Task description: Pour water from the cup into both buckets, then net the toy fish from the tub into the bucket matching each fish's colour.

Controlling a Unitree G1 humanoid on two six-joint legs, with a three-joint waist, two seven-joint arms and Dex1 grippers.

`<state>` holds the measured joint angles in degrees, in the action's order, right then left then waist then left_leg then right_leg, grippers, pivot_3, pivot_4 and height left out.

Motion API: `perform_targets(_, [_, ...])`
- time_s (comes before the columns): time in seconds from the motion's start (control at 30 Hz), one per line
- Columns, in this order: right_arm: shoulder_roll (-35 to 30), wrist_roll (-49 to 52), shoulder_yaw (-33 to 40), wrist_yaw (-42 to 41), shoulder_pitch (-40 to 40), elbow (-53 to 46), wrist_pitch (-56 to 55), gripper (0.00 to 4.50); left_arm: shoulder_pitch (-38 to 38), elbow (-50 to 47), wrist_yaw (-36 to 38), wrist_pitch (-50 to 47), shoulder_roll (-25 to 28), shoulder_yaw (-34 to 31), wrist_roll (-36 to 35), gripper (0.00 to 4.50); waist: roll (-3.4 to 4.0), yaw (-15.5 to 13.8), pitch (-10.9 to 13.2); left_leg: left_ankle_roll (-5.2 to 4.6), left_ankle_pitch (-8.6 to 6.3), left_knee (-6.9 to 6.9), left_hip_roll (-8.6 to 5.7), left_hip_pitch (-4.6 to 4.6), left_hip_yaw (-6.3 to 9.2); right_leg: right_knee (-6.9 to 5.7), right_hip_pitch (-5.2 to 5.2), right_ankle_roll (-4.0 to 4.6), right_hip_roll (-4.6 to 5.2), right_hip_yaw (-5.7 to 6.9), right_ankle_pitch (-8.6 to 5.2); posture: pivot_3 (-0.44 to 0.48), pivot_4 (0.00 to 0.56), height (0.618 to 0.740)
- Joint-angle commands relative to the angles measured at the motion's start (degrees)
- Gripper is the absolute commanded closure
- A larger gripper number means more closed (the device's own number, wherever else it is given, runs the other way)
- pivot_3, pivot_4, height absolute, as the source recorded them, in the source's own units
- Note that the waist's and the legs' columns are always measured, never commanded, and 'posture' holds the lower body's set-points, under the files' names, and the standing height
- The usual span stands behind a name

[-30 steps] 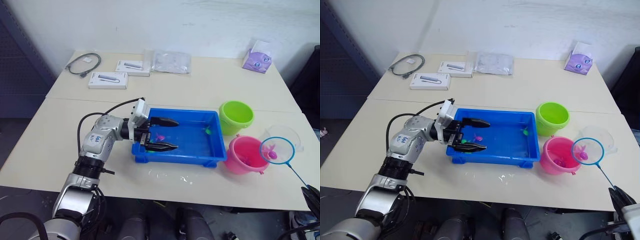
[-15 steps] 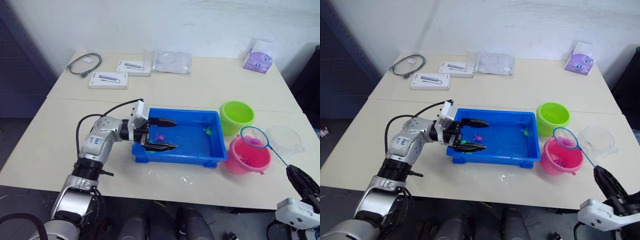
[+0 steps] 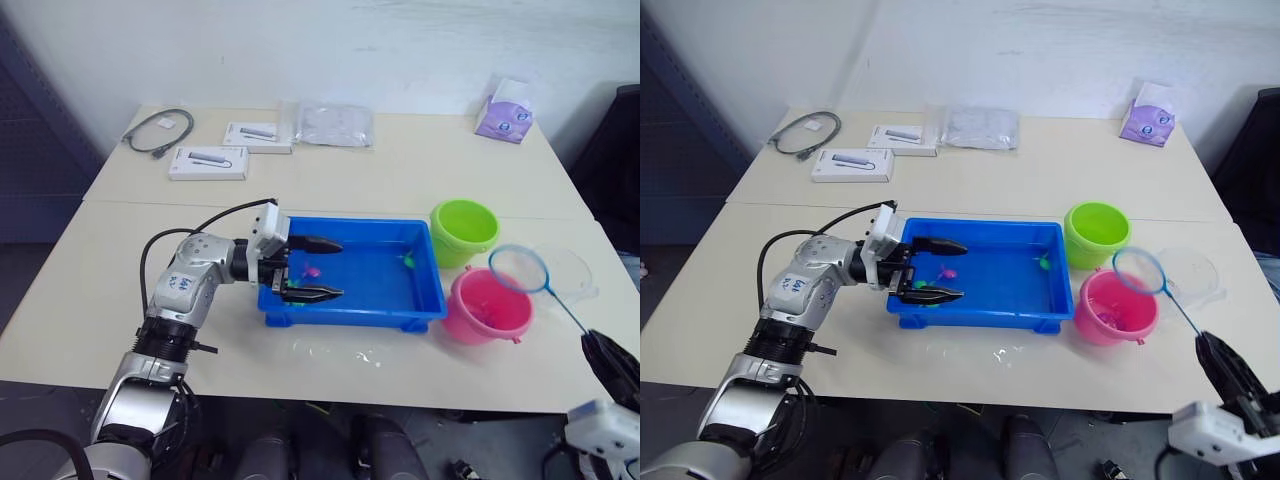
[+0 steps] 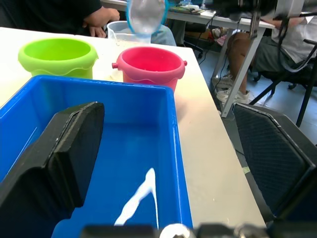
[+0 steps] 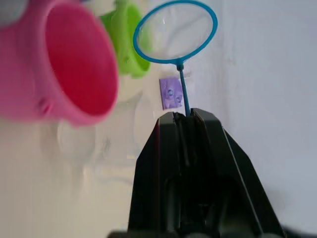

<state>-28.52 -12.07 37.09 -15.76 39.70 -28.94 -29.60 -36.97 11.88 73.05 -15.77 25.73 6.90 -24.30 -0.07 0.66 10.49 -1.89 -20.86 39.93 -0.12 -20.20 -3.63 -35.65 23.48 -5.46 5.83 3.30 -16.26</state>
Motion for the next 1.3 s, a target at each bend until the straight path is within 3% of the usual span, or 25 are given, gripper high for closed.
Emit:
perform_targets(0.03, [-6.0,21.0,-8.2,-9.1,-4.6,-7.4,14.5,4.5,2.2,-1.0,0.1,2.6,2.4,-3.4,-0.2,0.06,0.01,0.2,0.0,-0.01,0.0,0.0,0.0,0.01,0.01,-0.01,0.0,0.0,0.02,0.0,0.0,0.0,0.15,0.739])
perform_targets(0.17, [-10.8,31.3,-14.0,-9.4,-12.2,-14.2,37.4,4.5,5.1,-0.7,-2.5,6.1,4.4,-6.4,0.9,0.06,0.0,0.2,0.0,-0.02,-0.01,0.0,0.02,-0.02,0.1,-0.05,0.08,0.06,0.13,0.09,-0.03,0.0,0.15,0.739])
perform_targets(0.3, [-17.6,30.5,-23.9,-10.5,-25.7,-14.8,53.5,4.5,10.1,-2.8,-5.1,6.5,7.8,-9.6,1.3,0.06,0.01,-0.4,0.0,-0.02,-0.02,0.0,-0.01,-0.1,0.11,0.0,0.14,0.08,0.24,0.18,-0.04,0.0,0.15,0.739])
perform_targets(0.57, [-22.5,21.5,-39.1,-14.6,-43.2,-3.7,61.6,4.5,15.9,-6.5,-8.5,4.4,13.7,-12.8,1.5,0.06,-0.03,-1.2,0.0,-0.08,-0.03,0.0,-0.18,-0.34,0.37,0.2,0.15,0.08,0.47,0.56,-0.04,0.0,0.15,0.739])
perform_targets(0.9, [-16.6,19.6,-52.1,-20.4,-58.5,3.6,71.3,4.5,19.3,-11.2,-11.1,2.1,14.4,-14.2,0.9,0.06,-0.02,-0.5,0.0,-0.07,-0.02,0.01,-0.19,-0.51,0.48,0.26,0.19,0.04,0.47,0.83,-0.02,0.0,0.15,0.739])
perform_targets(1.3, [-7.2,25.0,-51.3,-24.8,-67.3,9.6,77.2,4.5,20.7,-12.1,-13.3,1.1,15.9,-14.9,1.5,0.06,-0.01,-0.5,0.0,-0.03,0.0,0.03,-0.19,-0.77,0.7,0.18,0.26,0.03,0.48,1.09,-0.01,0.0,0.15,0.739])
